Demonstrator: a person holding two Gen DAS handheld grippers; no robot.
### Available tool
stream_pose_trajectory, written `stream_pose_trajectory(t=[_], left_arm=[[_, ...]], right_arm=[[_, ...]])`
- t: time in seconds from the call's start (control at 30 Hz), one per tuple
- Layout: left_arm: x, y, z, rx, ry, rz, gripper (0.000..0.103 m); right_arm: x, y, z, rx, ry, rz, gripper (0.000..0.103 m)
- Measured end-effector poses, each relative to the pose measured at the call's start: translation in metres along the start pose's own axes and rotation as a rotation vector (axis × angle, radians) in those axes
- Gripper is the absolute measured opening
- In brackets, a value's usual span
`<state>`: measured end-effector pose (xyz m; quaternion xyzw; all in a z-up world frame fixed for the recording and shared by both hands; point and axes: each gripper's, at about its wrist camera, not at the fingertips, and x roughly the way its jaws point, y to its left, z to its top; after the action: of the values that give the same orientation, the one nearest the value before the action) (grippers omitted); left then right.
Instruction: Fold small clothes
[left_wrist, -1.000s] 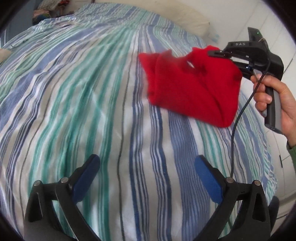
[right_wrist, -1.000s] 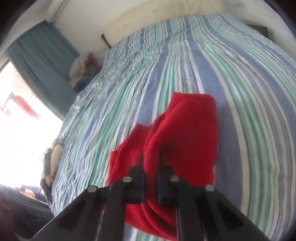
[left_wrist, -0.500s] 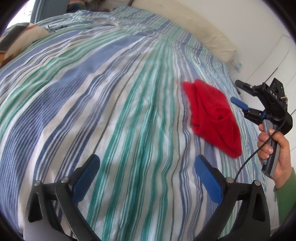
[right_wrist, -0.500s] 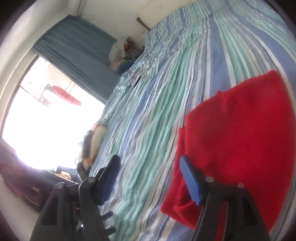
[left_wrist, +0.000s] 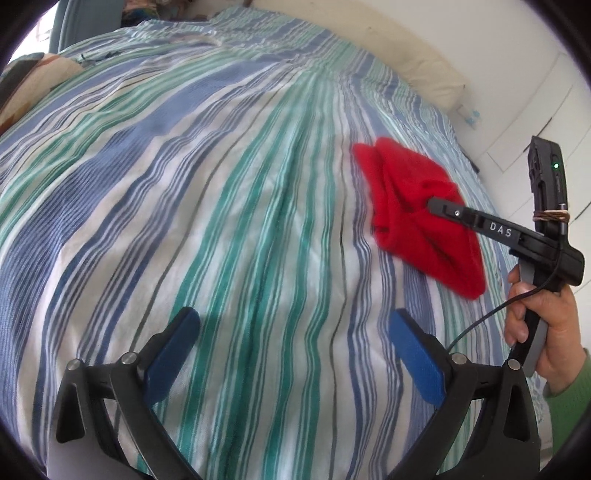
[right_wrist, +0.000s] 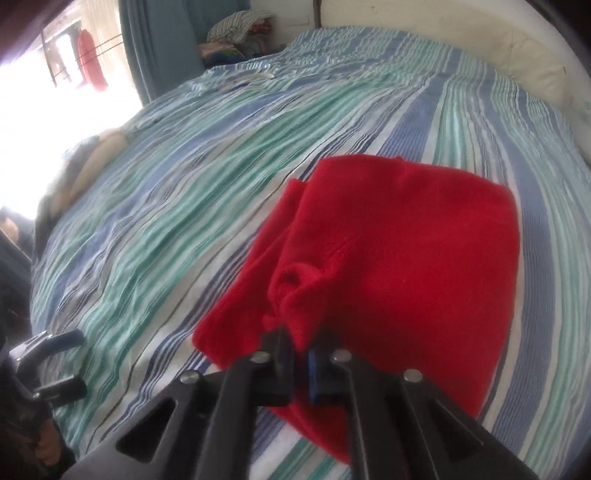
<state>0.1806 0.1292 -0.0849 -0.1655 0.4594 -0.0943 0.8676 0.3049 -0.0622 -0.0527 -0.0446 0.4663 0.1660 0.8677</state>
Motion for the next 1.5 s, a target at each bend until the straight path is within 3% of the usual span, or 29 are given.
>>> stream_pose_trajectory(t=[0.13, 0.17, 0.23, 0.27, 0.3, 0.4, 0.53, 0.6, 0.7, 0.77, 0.83, 0.9, 0.97, 1.03, 1.07, 1.2, 1.33, 1.4, 1.5], left_arm=[[0.002, -0.001, 0.002, 0.006, 0.002, 0.006, 0.102], [0.003, -0.003, 0.002, 0.009, 0.002, 0.007, 0.102], [0.004, -0.005, 0.002, 0.012, 0.002, 0.012, 0.102], [0.005, -0.005, 0.001, 0.016, 0.003, 0.016, 0.102], [0.005, -0.006, 0.0, 0.021, 0.004, 0.02, 0.102], [0.005, -0.004, -0.001, 0.034, 0.011, 0.028, 0.102], [0.003, -0.003, -0.001, 0.034, 0.02, 0.025, 0.102], [0.004, -0.006, -0.002, 0.041, 0.02, 0.025, 0.102], [0.007, -0.013, -0.002, 0.055, 0.019, 0.027, 0.102], [0.008, -0.016, -0.003, 0.063, 0.014, 0.03, 0.102], [0.009, -0.018, -0.005, 0.072, 0.006, 0.029, 0.102], [0.008, -0.021, -0.006, 0.086, -0.001, 0.023, 0.102], [0.006, -0.025, -0.008, 0.099, -0.013, -0.002, 0.102], [0.002, -0.03, -0.012, 0.109, -0.029, -0.035, 0.102], [0.001, -0.033, -0.014, 0.112, -0.028, -0.057, 0.102], [0.005, -0.065, 0.002, 0.136, 0.026, -0.203, 0.102], [0.028, -0.112, 0.063, 0.144, 0.043, -0.301, 0.102], [0.056, -0.123, 0.096, 0.132, 0.055, -0.261, 0.102], [0.105, -0.122, 0.127, 0.18, 0.092, -0.089, 0.102]], right_arm=[[-0.034, 0.024, 0.003, -0.015, -0.15, 0.062, 0.007], [-0.032, 0.03, 0.002, -0.015, -0.161, 0.081, 0.007], [-0.006, 0.038, -0.005, -0.023, -0.1, 0.08, 0.014], [0.013, 0.038, -0.01, -0.009, -0.047, 0.083, 0.028], [0.026, 0.038, -0.016, 0.004, -0.01, 0.092, 0.05], [0.012, 0.045, -0.031, -0.003, -0.102, 0.127, 0.071], [-0.035, 0.048, -0.044, -0.025, -0.174, 0.253, 0.073], [-0.058, 0.042, -0.051, -0.029, -0.21, 0.267, 0.073], [-0.074, 0.016, -0.059, 0.024, -0.234, 0.176, 0.072], [-0.075, -0.007, -0.062, 0.108, -0.226, 0.039, 0.07], [-0.073, -0.038, -0.071, 0.244, -0.213, -0.001, 0.066], [-0.056, -0.057, -0.082, 0.29, -0.149, -0.005, 0.049], [-0.03, -0.064, -0.097, 0.28, -0.031, 0.002, 0.045], [-0.026, -0.067, -0.109, 0.308, -0.015, 0.04, 0.044], [-0.033, -0.068, -0.113, 0.32, -0.04, 0.049, 0.045], [-0.062, -0.08, -0.118, 0.354, -0.12, 0.058, 0.073], [-0.076, -0.105, -0.108, 0.383, -0.151, 0.072, 0.075], [-0.077, -0.121, -0.098, 0.416, -0.175, 0.094, 0.075], [-0.07, -0.146, -0.078, 0.479, -0.192, 0.16, 0.084]])
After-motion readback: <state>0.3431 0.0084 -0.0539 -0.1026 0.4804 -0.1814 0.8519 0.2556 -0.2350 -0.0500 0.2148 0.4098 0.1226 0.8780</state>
